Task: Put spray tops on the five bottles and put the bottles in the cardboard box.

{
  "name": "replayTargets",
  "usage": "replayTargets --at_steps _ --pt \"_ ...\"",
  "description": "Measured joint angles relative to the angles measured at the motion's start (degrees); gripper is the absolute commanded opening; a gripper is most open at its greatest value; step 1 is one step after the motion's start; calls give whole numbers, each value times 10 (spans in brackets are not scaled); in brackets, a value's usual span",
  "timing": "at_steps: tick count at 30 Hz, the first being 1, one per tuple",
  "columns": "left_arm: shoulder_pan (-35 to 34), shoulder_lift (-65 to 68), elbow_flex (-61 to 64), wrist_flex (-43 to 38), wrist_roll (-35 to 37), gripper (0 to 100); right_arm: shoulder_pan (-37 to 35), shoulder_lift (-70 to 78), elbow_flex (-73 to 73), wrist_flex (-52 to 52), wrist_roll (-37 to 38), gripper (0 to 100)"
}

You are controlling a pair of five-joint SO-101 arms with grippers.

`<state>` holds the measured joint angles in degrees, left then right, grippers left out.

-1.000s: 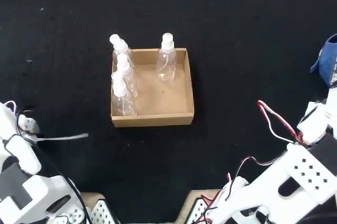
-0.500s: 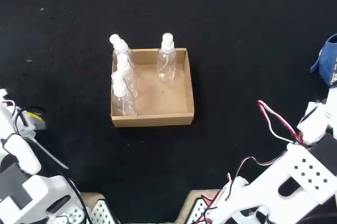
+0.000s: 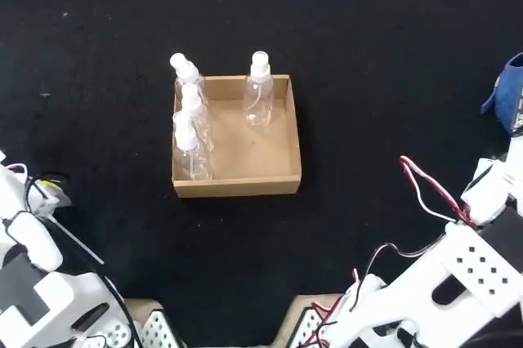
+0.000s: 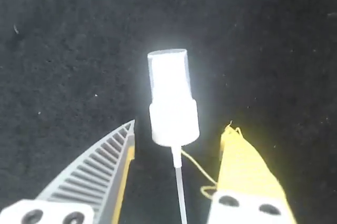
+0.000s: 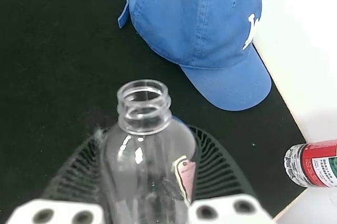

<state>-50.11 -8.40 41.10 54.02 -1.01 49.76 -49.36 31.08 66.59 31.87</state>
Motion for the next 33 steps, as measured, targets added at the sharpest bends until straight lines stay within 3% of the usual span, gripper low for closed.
replayTargets --at_steps 14,18,28,33 --pt "0 0 0 -8 25 127 0 0 0 0 15 11" --pt "0 0 0 -8 27 22 0 0 0 0 15 11" --pt "-1 23 -4 -40 29 30 0 0 0 0 15 11" --pt "11 45 -79 -6 -31 30 0 0 -12 2 15 11"
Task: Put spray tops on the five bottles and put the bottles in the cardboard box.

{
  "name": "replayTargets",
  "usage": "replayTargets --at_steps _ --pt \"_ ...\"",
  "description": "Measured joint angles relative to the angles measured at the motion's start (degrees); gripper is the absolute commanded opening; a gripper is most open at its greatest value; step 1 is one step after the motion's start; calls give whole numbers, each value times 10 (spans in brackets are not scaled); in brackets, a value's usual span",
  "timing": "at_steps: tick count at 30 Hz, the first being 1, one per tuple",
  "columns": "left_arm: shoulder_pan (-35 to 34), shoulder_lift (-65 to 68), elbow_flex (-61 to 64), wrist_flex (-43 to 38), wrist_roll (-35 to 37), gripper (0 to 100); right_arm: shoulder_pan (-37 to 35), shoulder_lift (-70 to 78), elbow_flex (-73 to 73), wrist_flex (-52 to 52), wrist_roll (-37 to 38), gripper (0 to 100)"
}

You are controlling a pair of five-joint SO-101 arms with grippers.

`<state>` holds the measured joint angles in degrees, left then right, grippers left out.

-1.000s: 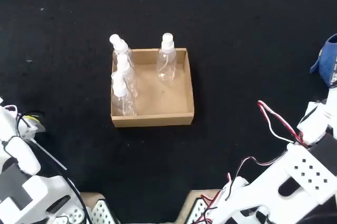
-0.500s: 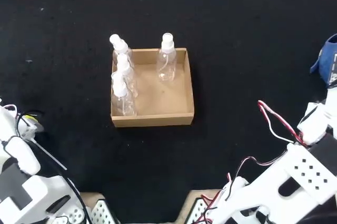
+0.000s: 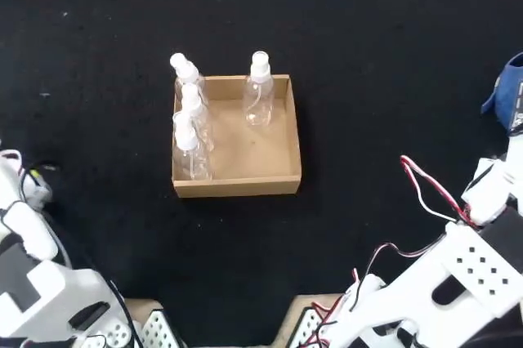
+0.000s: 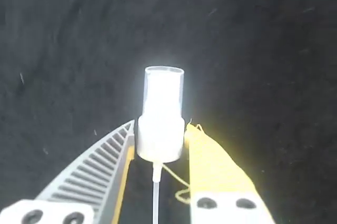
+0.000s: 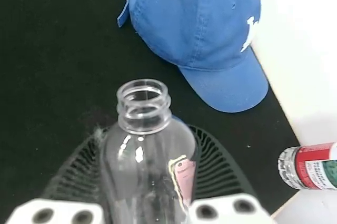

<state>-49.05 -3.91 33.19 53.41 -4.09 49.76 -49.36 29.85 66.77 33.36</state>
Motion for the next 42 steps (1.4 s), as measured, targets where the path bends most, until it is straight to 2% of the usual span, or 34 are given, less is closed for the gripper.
replayTargets --at_steps 7,12,14,16,21,25,32,39,42 --pt "8 115 -143 102 -83 36 0 0 -25 25 0 11" --pt "5 206 -227 140 -95 146 0 0 -25 25 0 11" --pt "4 226 -252 156 -97 113 0 0 -25 25 0 11" --pt "2 236 -267 165 -97 33 0 0 -25 25 0 11" --pt "8 241 -275 170 -97 30 -1 0 -25 25 0 11" --pt "16 241 -275 171 -97 30 -32 0 -25 25 -25 11" --pt "40 215 -291 222 -93 30 -142 0 -91 90 -120 11" --pt "57 28 -309 274 -92 30 -311 -1 -123 113 -244 11" --pt "76 -60 -311 283 -66 30 -382 -1 -122 100 -279 11"
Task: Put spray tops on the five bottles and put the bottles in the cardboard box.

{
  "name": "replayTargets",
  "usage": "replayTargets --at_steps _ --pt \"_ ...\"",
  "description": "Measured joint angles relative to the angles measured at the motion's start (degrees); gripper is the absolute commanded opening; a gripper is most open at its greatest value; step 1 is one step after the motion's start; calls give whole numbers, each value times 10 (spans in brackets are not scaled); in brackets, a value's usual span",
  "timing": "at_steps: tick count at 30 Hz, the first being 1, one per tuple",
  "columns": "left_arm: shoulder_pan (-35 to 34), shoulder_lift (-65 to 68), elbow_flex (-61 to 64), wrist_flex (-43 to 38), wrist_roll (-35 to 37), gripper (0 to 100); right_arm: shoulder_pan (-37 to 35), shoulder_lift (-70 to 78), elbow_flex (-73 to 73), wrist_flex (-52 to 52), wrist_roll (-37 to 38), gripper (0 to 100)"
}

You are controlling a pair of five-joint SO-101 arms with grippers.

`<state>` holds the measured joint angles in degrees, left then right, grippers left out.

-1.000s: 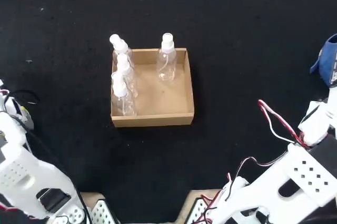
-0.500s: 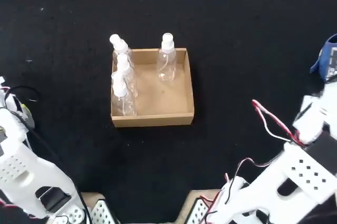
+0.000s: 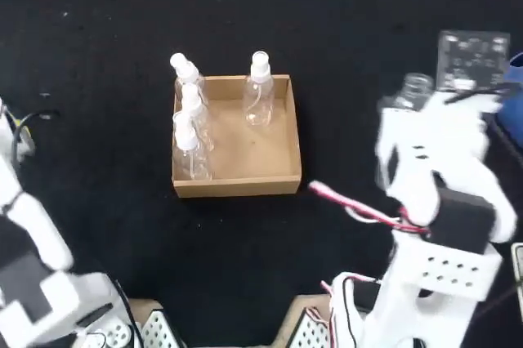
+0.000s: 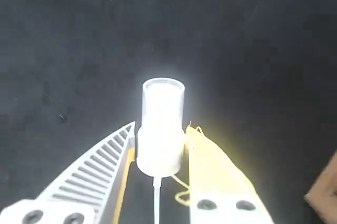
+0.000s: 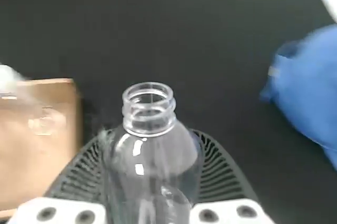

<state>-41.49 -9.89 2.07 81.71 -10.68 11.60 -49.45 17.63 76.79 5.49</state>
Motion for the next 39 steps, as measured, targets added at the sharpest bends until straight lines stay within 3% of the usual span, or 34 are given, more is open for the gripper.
replayTargets --at_steps 4,9,15,21,30,39 --pt "31 -115 -33 2 45 30 -56 -48 62 -55 -43 11" --pt "125 -214 -98 3 79 30 -116 -159 209 -183 -76 10" --pt "248 -242 -217 3 151 30 -158 -307 347 -258 -76 10" --pt "368 -246 -346 0 164 30 -185 -423 442 -308 -77 10" --pt "564 -251 -366 -95 169 30 -210 -535 595 -426 -77 10" --pt "753 -253 -345 -200 169 30 -246 -536 621 -433 -78 10"
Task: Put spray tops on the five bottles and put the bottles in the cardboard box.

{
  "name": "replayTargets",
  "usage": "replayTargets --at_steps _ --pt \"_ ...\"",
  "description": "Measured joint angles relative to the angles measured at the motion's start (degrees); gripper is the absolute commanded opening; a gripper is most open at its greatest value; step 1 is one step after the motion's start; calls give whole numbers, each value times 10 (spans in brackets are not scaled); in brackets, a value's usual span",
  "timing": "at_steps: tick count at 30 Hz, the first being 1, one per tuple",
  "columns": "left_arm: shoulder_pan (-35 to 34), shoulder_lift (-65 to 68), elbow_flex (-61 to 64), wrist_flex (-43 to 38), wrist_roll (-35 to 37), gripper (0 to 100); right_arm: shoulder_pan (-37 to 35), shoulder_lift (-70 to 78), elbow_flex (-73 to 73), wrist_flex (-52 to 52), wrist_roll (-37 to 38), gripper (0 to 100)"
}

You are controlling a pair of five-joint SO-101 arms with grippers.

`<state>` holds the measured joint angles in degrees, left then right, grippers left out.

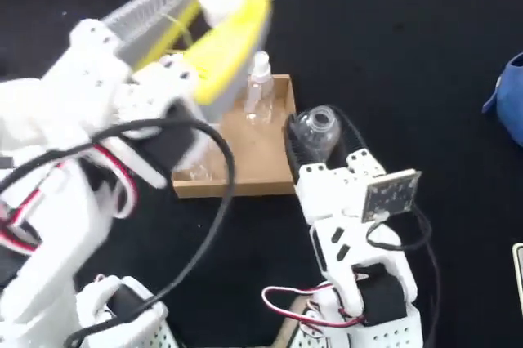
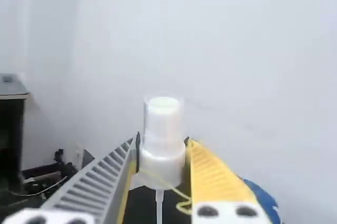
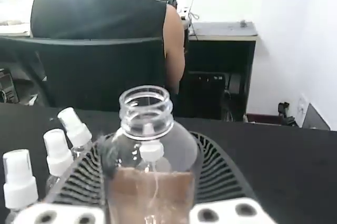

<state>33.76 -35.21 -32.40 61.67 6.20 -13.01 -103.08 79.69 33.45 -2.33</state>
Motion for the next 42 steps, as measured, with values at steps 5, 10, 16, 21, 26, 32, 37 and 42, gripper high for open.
replayTargets --at_steps 5,10,16,21,26,32,37,42 --pt "59 3 112 -92 0 30 0 0 0 0 0 10" --pt "66 4 232 -193 0 30 0 0 0 0 0 10" --pt "69 4 251 -218 0 30 0 0 0 0 0 10" --pt "69 4 256 -236 0 30 0 0 0 0 0 10" --pt "69 4 258 -257 0 30 0 0 0 0 0 10" --pt "68 4 311 -260 0 30 0 0 0 0 0 10" --pt "69 4 346 -260 0 30 0 0 0 0 0 10" --pt "68 1 397 -260 0 33 0 0 0 0 0 10"
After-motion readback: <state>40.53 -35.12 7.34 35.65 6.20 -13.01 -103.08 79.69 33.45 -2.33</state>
